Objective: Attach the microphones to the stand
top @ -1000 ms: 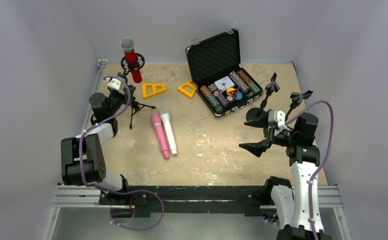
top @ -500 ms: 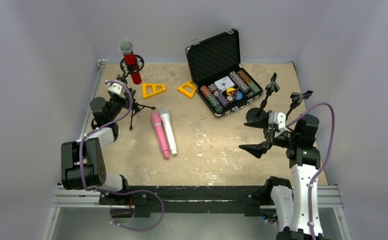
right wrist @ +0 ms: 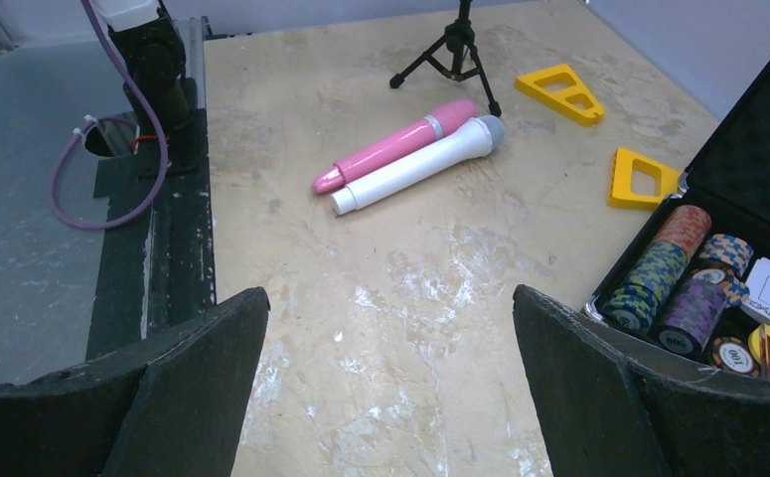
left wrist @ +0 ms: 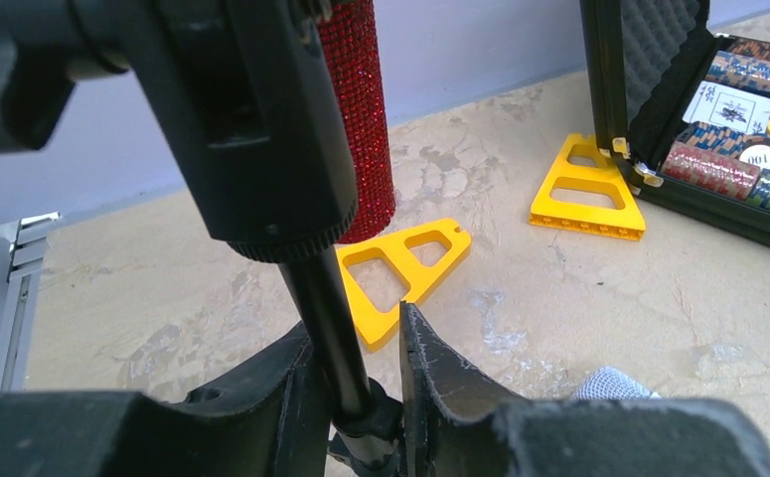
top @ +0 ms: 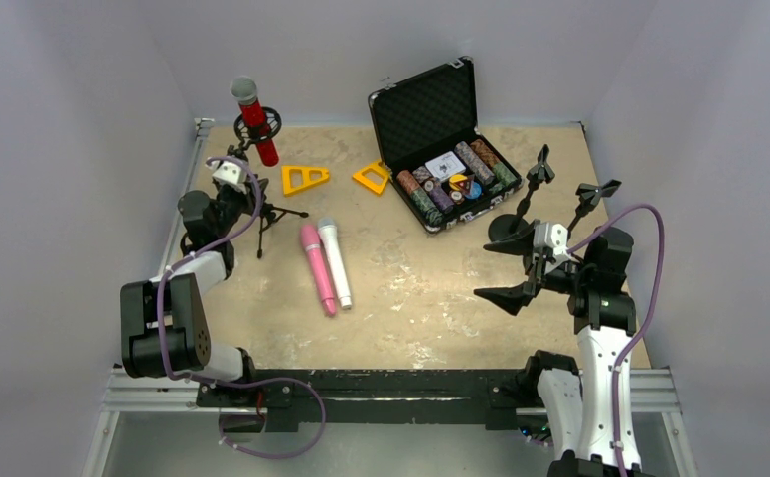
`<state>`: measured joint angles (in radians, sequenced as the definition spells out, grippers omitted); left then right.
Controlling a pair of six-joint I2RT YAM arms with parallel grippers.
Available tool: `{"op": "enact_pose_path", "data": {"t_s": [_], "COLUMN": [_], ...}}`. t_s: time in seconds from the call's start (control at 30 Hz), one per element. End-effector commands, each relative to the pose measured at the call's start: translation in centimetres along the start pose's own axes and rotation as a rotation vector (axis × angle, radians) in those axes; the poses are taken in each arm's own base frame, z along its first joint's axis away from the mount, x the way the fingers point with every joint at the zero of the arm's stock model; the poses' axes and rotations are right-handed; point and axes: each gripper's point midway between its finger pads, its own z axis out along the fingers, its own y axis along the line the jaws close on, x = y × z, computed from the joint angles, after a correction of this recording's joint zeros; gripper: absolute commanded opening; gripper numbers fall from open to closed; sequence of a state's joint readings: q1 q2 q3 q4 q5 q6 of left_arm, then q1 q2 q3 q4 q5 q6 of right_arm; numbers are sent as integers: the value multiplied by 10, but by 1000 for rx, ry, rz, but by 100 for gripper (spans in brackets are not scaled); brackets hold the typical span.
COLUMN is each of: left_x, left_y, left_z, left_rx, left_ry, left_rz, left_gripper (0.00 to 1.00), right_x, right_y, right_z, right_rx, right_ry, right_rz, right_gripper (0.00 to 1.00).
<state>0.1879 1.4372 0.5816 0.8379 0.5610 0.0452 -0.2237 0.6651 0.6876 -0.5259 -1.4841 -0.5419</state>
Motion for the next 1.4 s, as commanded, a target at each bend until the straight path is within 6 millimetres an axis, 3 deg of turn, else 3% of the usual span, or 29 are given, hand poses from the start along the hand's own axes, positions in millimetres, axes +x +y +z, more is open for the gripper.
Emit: {"op": "enact_pose_path", "data": {"t_s": [0.0, 0.37, 0.47, 0.87, 1.03, 1.13, 1.37], "left_x": [17, 12, 10, -8, -17, -22, -30], "left_y": [-3, -1, 0, 4, 6, 9, 8], "left_z": [-2, -1, -1, -4, -10, -14, -38], "left_rx": [10, 1, -1, -26, -46, -70, -150], "left_ry": [76, 77, 72, 40, 36, 39, 43], "left_rz": [-46, -51, -49, -18, 13, 20, -2], "left_gripper": [34, 42, 52, 67, 80, 99, 99], "right_x": [-8, -7, -7, -7, -7, -7, -5], "right_y": [2, 2, 2, 2, 2, 2, 0], "right_z": [0, 0, 0, 0, 0, 0, -1], "right_rx": [-15, -13, -14, -13, -13, -14, 3], "right_ry": [-15, -14, -14, -14, -14, -14, 0], "right_rz": [-26, -22, -21, -27, -27, -30, -51], "right_gripper": [97, 97, 97, 97, 97, 97, 97]}}
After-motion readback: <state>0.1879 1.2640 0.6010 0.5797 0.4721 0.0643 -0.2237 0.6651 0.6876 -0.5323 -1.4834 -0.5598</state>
